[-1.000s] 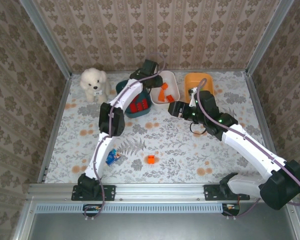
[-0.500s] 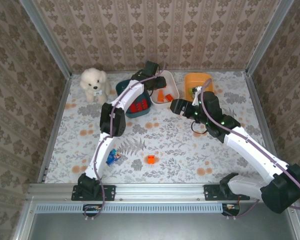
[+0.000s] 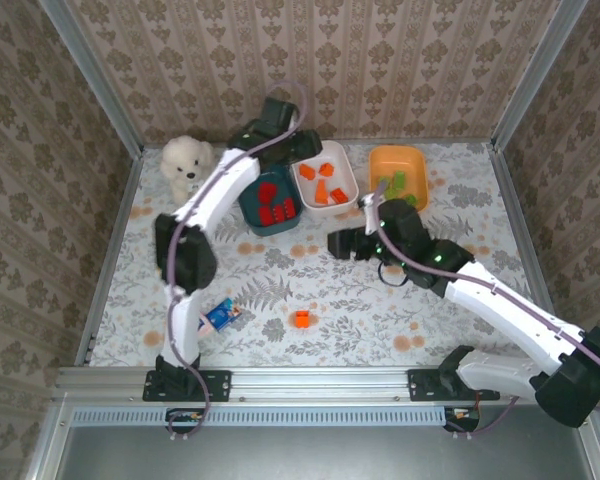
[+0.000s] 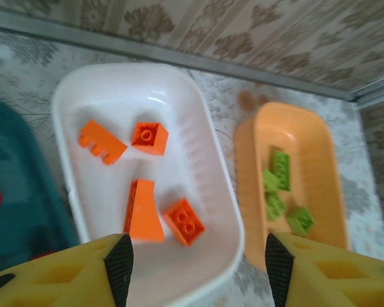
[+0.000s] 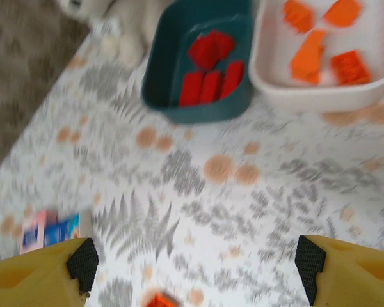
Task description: Sort the legos into containers by color
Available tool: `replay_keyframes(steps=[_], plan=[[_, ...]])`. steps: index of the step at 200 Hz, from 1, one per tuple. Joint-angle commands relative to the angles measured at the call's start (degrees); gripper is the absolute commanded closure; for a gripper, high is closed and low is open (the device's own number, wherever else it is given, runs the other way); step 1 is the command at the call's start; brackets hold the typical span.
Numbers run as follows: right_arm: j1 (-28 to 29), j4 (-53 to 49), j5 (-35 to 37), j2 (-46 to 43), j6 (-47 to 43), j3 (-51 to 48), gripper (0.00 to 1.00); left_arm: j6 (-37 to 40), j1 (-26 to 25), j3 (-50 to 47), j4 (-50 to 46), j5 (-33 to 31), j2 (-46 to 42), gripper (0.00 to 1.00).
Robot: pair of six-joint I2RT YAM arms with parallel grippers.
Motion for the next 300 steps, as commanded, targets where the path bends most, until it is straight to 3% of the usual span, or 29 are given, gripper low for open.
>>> replay_keyframes(steps=[1, 32, 67, 114, 136, 159, 246, 300], plan=[[7.1, -6.4, 2.3, -1.9, -9.0, -2.9, 0.16, -1.4, 1.4, -16.5, -0.3, 0.6, -12.9, 0.39], [14.0, -9.3, 3.0, 2.1, -10.8, -4.2, 0.16, -2.7, 2.8, -42.8, -0.6, 3.4, -32.1, 0.36], [18.3, -15.8, 3.1, 13.7, -1.2, 2.3, 0.17, -3.8, 2.9, -62.9, -6.7, 2.5, -52.9, 0.33], [21.5, -28.7, -1.2, 33.3, 15.1, 18.7, 0.25, -4.8, 2.9, -72.1, -18.7, 0.2, -75.2, 0.30], [23.0, -34.3, 1.5, 39.1, 21.2, 24.6, 0.26, -4.1, 2.9, -73.1, -24.2, 0.5, -81.6, 0.28], [23.0, -41.9, 3.0, 44.2, 29.7, 28.9, 0.25, -2.8, 2.9, -72.6, -27.5, 1.8, -85.7, 0.27], [22.9, -32.9, 0.6, 52.2, 41.7, 29.5, 0.27, 1.1, 2.9, -71.3, -31.6, 5.7, -89.8, 0.24], [22.3, -31.3, 2.0, 54.2, 42.8, 30.6, 0.48, 1.1, 2.9, -71.5, -31.3, 6.4, -89.7, 0.24]])
